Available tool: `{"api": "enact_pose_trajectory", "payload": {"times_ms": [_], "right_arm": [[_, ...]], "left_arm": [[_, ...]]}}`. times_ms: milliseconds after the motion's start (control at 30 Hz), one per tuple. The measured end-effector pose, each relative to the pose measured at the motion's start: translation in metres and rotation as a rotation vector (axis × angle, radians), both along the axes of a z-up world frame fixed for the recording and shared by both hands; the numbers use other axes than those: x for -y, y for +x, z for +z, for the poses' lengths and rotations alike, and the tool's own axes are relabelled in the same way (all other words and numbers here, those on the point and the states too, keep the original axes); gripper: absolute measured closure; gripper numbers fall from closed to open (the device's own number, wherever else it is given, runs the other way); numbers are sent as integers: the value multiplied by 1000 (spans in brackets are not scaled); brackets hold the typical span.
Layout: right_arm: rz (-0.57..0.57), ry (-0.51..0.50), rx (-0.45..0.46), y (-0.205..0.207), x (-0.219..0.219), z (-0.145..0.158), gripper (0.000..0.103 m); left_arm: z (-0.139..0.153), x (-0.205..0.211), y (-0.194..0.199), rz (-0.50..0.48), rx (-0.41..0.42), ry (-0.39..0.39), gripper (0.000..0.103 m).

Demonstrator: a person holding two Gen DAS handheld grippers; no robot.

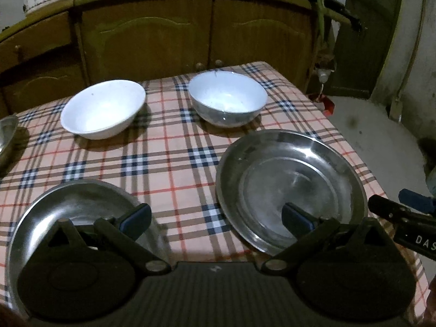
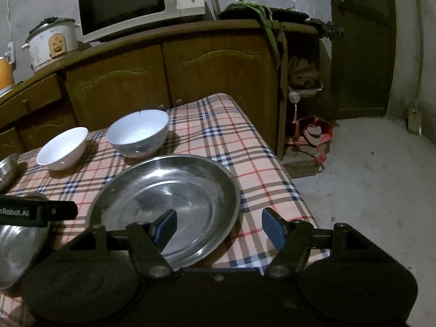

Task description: Organize plates and bowls

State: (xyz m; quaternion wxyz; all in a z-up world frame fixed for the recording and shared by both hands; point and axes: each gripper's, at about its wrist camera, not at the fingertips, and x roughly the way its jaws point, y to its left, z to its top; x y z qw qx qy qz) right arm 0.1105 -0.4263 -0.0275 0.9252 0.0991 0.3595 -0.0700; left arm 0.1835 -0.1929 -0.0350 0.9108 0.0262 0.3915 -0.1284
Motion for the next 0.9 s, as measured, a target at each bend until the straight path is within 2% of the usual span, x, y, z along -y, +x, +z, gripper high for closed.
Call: {"api": "enact_pose_trajectory", "payload": {"times_ms": [467,633,733,767,800,900], "right_arm": [[14,87,-36,38,21,-38,21],[27,112,-54,46,23,-46,22],[27,153,-57,47,26,-51,23],[27,171,-52,47,28,-52,35],[28,192,-50,47,29,-54,56],[16,173,-51,47,26,-56,67]], "left_arm": [[-30,22,30,10,-16,37,1],[-39,30,38,-16,-42,20,18],[-46,35,41,-23,-72,13,41],[-47,36,41,-14,-58,21,51],[-47,36,41,-15,-51,27,63],[-45,34,42,0,-52,32,69]]}}
